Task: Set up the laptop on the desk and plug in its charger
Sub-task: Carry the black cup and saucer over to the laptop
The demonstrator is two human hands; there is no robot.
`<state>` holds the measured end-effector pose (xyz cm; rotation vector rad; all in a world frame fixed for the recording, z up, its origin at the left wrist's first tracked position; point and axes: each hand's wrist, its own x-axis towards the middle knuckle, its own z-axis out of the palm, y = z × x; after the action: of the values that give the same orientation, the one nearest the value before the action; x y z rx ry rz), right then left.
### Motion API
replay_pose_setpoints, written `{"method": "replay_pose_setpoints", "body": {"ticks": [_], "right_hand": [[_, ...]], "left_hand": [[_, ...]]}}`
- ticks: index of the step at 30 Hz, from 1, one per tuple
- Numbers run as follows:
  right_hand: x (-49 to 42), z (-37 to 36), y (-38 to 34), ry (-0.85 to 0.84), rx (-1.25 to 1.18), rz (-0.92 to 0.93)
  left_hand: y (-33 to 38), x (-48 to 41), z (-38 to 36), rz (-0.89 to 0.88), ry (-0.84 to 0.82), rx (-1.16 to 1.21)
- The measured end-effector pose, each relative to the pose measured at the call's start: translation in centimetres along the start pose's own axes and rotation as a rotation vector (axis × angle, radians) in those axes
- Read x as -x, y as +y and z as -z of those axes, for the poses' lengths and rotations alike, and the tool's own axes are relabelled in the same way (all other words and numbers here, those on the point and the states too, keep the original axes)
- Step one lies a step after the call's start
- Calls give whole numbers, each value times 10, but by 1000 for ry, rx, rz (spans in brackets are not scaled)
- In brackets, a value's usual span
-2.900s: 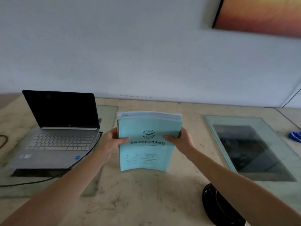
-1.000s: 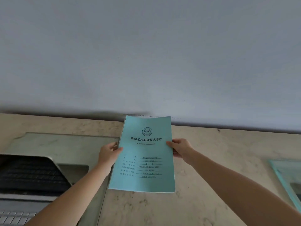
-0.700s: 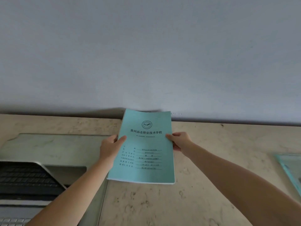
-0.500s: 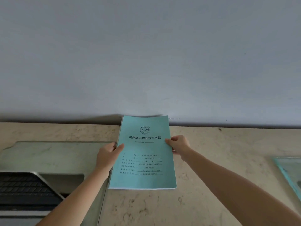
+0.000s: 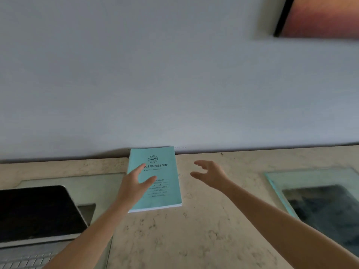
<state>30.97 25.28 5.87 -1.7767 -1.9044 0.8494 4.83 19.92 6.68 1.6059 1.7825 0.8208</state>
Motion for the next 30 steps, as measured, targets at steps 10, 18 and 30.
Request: {"method": "replay_pose_setpoints", "body": {"ticks": [10, 18, 30], "right_hand": [[188, 72, 13, 108, 9, 75], [325, 102, 99, 165, 29, -155], [478, 58, 205, 99, -11, -537]], "left_hand": [[103, 126, -60, -520, -119, -209], [140, 218, -157, -644, -486, -194], [133, 301, -268, -465, -991, -344]]}}
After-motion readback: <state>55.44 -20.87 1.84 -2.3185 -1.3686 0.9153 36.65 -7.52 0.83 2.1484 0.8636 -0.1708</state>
